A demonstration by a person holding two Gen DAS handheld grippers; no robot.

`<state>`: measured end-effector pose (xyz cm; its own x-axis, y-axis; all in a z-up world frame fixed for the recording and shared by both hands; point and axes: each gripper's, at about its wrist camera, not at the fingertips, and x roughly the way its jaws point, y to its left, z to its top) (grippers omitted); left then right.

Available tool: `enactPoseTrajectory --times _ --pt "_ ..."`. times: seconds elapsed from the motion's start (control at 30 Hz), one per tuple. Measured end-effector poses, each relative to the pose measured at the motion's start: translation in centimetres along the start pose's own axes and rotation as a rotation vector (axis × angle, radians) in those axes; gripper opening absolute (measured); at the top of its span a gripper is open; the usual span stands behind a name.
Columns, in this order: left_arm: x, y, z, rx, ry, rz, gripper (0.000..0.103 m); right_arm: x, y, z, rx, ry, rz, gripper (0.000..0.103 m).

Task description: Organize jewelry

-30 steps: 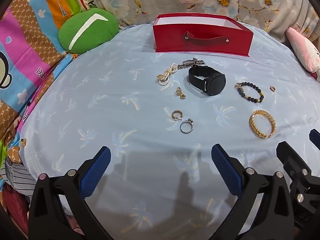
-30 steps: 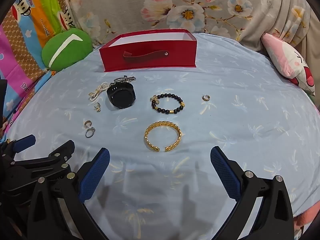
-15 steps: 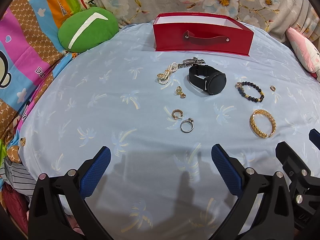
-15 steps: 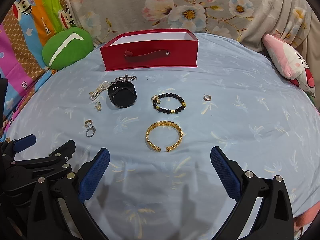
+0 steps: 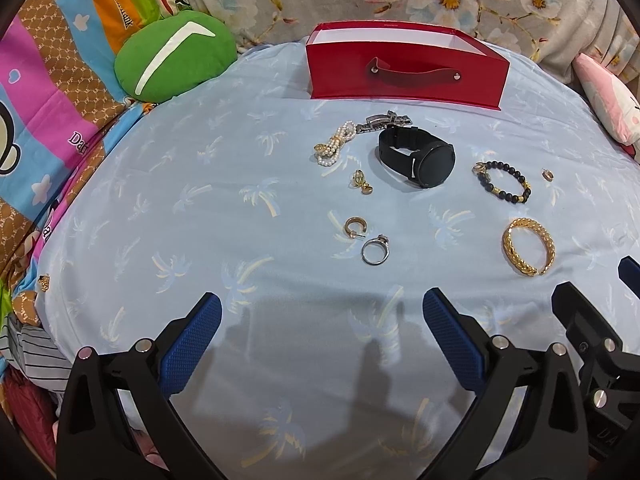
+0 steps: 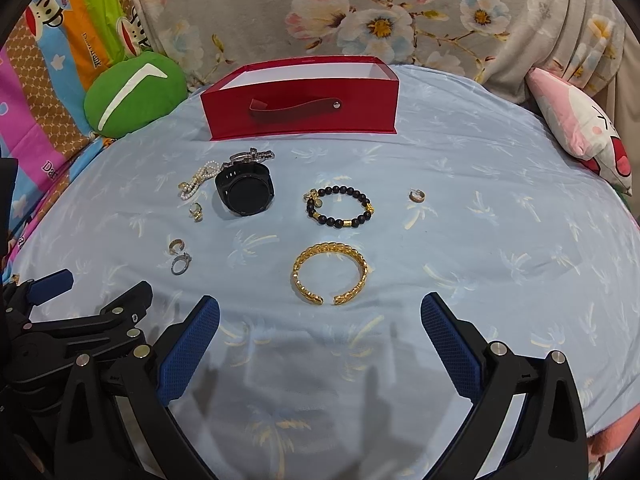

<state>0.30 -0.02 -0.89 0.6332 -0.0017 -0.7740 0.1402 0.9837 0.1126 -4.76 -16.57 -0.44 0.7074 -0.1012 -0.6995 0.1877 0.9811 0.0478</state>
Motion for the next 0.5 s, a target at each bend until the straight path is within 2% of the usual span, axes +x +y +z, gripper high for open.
enactPoseTrajectory --times 0.5 --pt "0.46 0.15 0.12 -0.004 0.020 -0.008 0.098 0.85 0.01 0.14 0.003 0.023 0.003 0.098"
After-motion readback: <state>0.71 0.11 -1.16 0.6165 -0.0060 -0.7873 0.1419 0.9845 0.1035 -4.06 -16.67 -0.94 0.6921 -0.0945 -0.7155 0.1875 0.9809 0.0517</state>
